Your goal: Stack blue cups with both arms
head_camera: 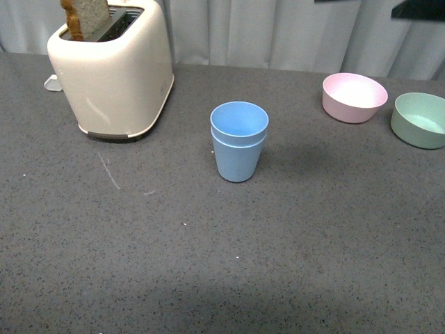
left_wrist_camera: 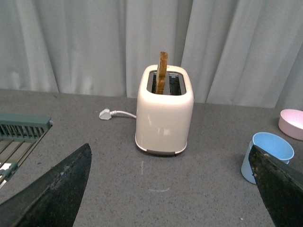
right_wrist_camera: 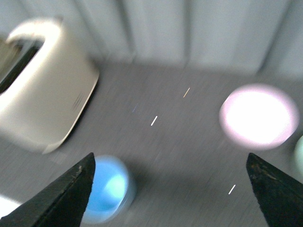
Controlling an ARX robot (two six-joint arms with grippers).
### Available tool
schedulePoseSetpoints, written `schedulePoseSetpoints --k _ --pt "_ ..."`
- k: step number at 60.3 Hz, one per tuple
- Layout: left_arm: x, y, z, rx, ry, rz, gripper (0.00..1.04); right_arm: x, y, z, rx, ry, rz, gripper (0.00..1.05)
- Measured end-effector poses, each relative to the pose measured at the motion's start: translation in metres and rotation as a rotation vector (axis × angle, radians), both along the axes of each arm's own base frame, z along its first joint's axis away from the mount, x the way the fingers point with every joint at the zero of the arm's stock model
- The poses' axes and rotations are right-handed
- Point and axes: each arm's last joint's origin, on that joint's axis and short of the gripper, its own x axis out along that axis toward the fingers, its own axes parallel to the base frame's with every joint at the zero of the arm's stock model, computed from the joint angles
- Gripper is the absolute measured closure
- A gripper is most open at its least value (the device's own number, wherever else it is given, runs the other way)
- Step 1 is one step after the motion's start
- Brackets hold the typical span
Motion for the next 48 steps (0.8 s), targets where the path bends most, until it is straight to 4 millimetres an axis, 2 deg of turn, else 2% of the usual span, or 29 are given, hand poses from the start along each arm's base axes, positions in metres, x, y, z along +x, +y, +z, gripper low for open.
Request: schedulePoseSetpoints --k 4,9,14,20,29,48 --pt "0.0 0.0 0.0 0.0 0.0 0.0 0.07 -0.012 -0.01 -0.014 -0.059 -0.214 -0.15 0.27" --pt "0.0 0.0 0.0 0.0 0.001 0.002 0.07 -0.036 -0.026 -0.03 -0.062 -0.328 -0.197 0.42" --pt "0.0 0.0 0.0 0.0 0.001 0.003 0.07 -0.06 -0.041 -0.024 -0.046 -0.427 -0.212 0.6" --pt "0.0 0.0 0.0 0.0 0.001 0.002 0.07 -0.079 -0.052 -0.024 -0.044 -0.449 -0.21 0.76" --pt "0.0 0.0 0.0 0.0 0.001 0.002 0.07 -0.106 -0.065 -0.039 -0.059 -0.417 -0.213 1.02" --pt "0.0 0.0 0.0 0.0 0.001 0.002 0.07 -0.15 -0.082 -0.047 -0.059 -0.424 -0.212 1.04"
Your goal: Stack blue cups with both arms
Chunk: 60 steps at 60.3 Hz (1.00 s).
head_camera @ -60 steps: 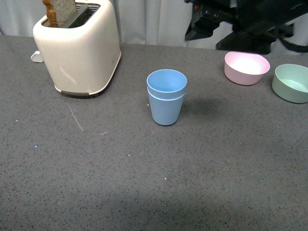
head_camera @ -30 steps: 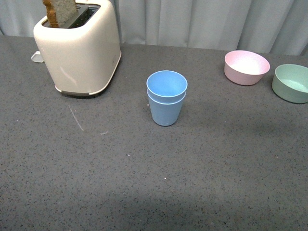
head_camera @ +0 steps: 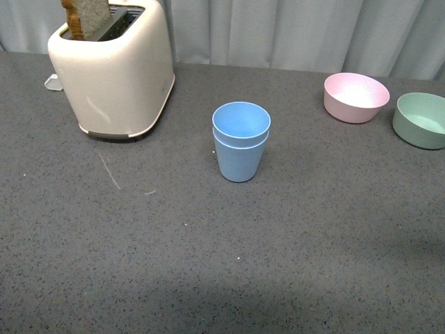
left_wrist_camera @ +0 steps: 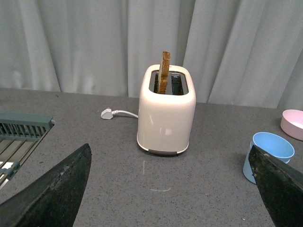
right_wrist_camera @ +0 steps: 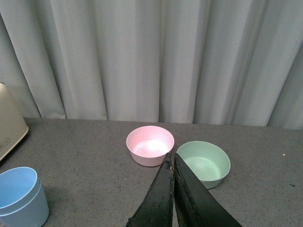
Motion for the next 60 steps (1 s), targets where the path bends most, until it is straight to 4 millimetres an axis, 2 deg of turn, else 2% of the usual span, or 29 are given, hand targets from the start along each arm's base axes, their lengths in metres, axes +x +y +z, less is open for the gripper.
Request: schedulePoseSetpoints --k 15,60 --pt "0.0 0.0 0.0 0.0 0.0 0.001 0.07 -0.021 -0.013 -0.013 0.001 0.009 -0.004 1.04" --pt "0.0 0.0 0.0 0.0 0.0 0.001 0.07 -0.06 -0.013 -0.007 0.001 -0.014 0.001 1.04"
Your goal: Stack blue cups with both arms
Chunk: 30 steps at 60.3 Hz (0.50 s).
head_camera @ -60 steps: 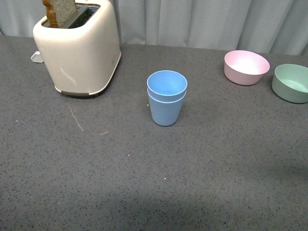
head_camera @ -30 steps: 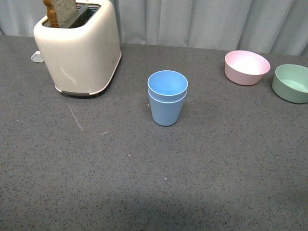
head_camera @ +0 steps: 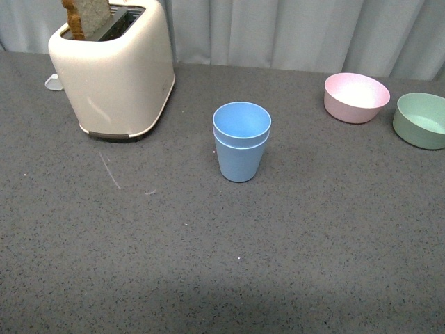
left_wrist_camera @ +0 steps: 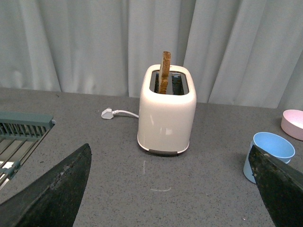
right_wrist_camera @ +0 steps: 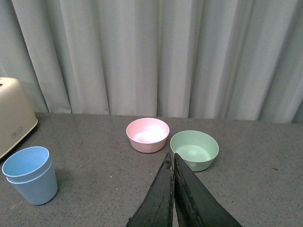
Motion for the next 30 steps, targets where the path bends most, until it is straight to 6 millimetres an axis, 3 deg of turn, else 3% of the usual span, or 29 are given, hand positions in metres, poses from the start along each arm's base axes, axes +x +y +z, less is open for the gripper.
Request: schedulePoseSetpoints --k 30 --pt "0.0 0.0 0.0 0.0 0.0 0.0 0.07 -0.014 0.0 0.001 0.0 -0.006 0.0 1.04"
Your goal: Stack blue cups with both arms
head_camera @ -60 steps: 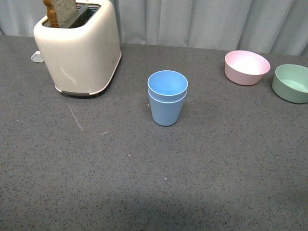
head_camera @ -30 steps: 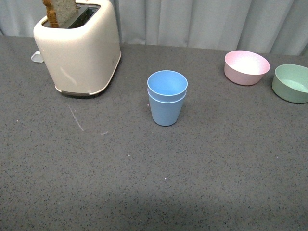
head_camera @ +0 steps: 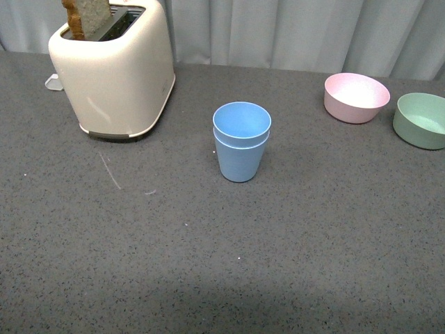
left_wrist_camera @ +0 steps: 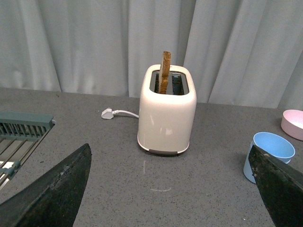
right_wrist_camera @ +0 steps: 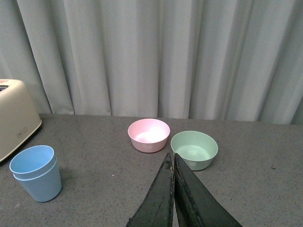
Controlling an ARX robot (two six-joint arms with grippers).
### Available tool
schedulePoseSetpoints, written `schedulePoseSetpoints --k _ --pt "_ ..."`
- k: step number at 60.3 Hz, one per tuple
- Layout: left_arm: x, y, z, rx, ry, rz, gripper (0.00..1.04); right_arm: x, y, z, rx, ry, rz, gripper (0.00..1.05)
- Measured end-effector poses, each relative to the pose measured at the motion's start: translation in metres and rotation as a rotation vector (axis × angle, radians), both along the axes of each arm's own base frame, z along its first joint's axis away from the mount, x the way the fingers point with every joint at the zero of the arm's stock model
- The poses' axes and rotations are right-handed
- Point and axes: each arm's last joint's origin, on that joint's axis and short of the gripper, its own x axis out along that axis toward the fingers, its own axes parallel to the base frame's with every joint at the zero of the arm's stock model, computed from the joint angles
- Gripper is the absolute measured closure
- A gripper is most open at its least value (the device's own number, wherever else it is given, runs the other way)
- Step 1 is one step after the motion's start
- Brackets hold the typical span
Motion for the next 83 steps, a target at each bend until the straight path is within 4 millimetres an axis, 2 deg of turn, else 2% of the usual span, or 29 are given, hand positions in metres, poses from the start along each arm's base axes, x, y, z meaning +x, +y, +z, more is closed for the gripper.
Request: schedulePoseSetpoints --k 30,43,49,61,83 --pt "0.0 0.0 0.0 0.0 0.0 0.0 0.07 -0.014 0.0 -0.003 -0.001 0.006 0.003 1.03" --pt "0.0 0.0 0.0 0.0 0.0 0.0 0.07 -0.014 0.0 -0.003 -0.001 0.005 0.003 0.67" --pt "0.0 0.0 0.0 0.0 0.0 0.0 0.07 -0.014 0.0 -0.003 -0.001 0.005 0.003 0.43" --pt "0.0 0.0 0.0 0.0 0.0 0.0 0.07 -0.014 0.0 -0.003 0.0 0.005 0.003 0.08" --pt "0.0 0.0 0.0 0.0 0.0 0.0 0.07 -0.014 0.0 -0.003 0.0 0.005 0.003 0.1"
